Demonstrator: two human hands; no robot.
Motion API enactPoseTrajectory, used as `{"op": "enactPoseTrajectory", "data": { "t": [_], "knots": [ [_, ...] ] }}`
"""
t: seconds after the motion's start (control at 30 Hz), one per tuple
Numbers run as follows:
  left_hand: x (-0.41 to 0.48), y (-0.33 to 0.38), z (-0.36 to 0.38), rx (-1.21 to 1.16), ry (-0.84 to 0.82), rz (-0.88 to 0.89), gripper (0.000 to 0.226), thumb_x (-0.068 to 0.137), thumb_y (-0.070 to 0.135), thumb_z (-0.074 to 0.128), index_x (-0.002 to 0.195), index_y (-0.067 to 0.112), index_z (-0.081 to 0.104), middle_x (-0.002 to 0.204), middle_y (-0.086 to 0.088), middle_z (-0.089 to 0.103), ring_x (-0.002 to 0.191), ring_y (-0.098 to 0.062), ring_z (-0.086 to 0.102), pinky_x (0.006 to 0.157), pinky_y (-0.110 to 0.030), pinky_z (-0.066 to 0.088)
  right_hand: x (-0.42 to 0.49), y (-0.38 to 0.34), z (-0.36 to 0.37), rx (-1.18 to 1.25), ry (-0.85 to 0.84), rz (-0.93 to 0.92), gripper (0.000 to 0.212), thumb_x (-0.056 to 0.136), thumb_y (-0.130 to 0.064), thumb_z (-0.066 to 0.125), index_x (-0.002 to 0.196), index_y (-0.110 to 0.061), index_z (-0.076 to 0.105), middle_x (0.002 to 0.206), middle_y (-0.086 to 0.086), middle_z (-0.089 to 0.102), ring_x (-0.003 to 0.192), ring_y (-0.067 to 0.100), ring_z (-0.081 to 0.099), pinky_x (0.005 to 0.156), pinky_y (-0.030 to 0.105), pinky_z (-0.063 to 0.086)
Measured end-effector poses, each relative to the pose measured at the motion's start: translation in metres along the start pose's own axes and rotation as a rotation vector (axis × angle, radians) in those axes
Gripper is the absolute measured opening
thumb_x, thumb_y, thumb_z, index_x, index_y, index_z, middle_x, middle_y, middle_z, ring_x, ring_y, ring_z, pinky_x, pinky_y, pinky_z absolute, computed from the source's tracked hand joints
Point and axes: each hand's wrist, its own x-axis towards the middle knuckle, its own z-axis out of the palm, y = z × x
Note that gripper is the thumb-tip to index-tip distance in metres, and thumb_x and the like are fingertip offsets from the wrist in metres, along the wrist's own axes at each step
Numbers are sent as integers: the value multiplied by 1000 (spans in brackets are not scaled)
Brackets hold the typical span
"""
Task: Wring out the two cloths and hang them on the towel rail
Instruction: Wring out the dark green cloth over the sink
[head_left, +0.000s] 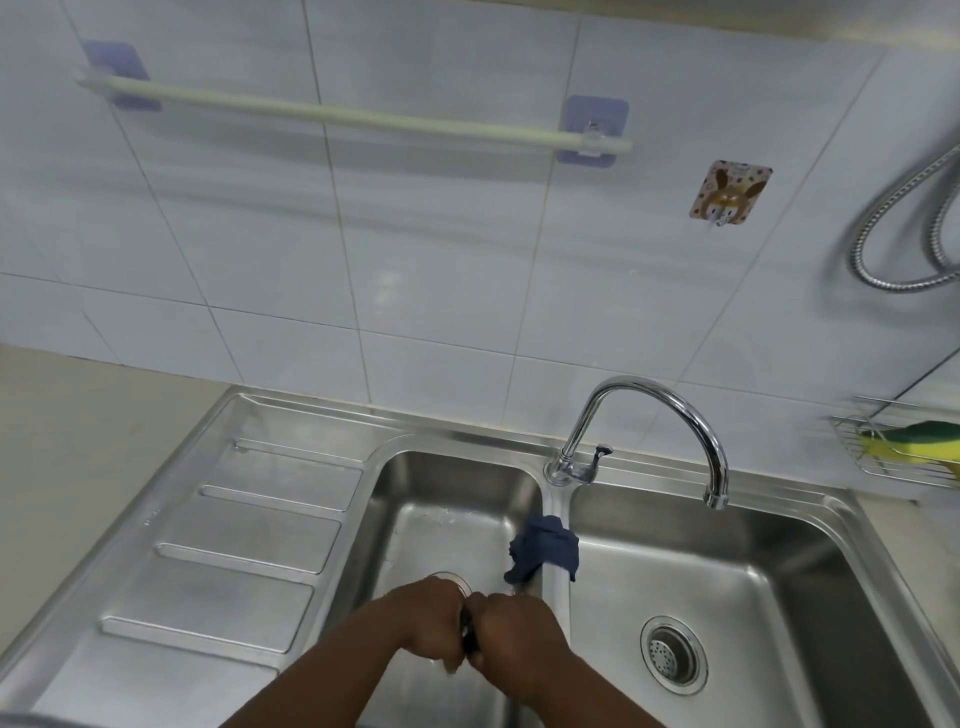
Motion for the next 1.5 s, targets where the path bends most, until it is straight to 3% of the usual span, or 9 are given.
{"op": "enactPoseTrajectory", "data": {
  "t": [0.2,0.4,0.53,0.7,0.83,1.03,1.13,1.23,1.5],
  "knots": [
    [3,-7,12,13,167,46,32,71,28,75,99,17,65,93,2,62,87,-17,61,83,-37,54,-7,-3,-2,180,112,83,44,68,-36,75,100,-15,54,81,2,67,63,18,62,50,20,30],
    [-8,-17,40,141,661,380,70,78,23,62,142,22,34,146,1,38,119,-14,45,99,-27,47,-4,17,-31,1363,-468,537,28,69,-21,72,94,-10,65,66,3,58,48,12,47,42,20,37],
    [-13,-13,39,414,813,463,57,72,24,62,128,20,52,120,1,56,89,-13,54,79,-24,46,-13,19,-38,1701,-748,487,12,76,-22,68,79,-11,63,61,5,52,42,10,37,32,15,25],
    [-11,-13,32,573,796,449,22,63,28,71,72,26,51,61,5,57,49,-16,51,43,-28,34,-14,6,-45,1271,-778,414,17,69,-23,80,74,-16,65,64,2,57,47,10,45,42,19,33],
    [-6,-8,33,605,600,300,15,60,36,65,65,25,55,53,5,61,41,-15,55,41,-21,30,-11,0,-42,679,-499,320,47,75,-21,76,116,-19,53,100,-1,56,85,16,58,79,27,47],
    [-6,8,26,214,196,25,35,69,27,55,101,15,62,95,-9,62,89,-32,64,71,-38,48,-13,-6,-9,120,-84,43,61,89,-24,56,140,-8,26,104,17,68,90,36,67,48,28,26],
    [-9,8,18,-123,-46,-45,39,64,27,72,99,13,67,88,0,65,88,-22,68,74,-34,55,-14,0,2,-119,-5,-87,79,59,-43,80,120,-9,44,53,-1,66,41,14,62,42,22,-1],
    [-13,11,15,-319,-146,-101,28,61,26,76,86,16,69,70,1,63,58,-13,58,51,-25,45,-7,4,6,-157,24,-48,75,44,-48,84,101,-17,47,34,-4,52,23,9,44,40,17,10],
    [-13,4,24,-432,-14,-9,32,70,27,78,99,14,71,90,1,69,73,-4,63,73,-26,56,-11,5,-1,-27,76,-117,59,68,-41,77,107,-19,40,62,-2,68,47,14,64,41,24,37]
  ]
}}
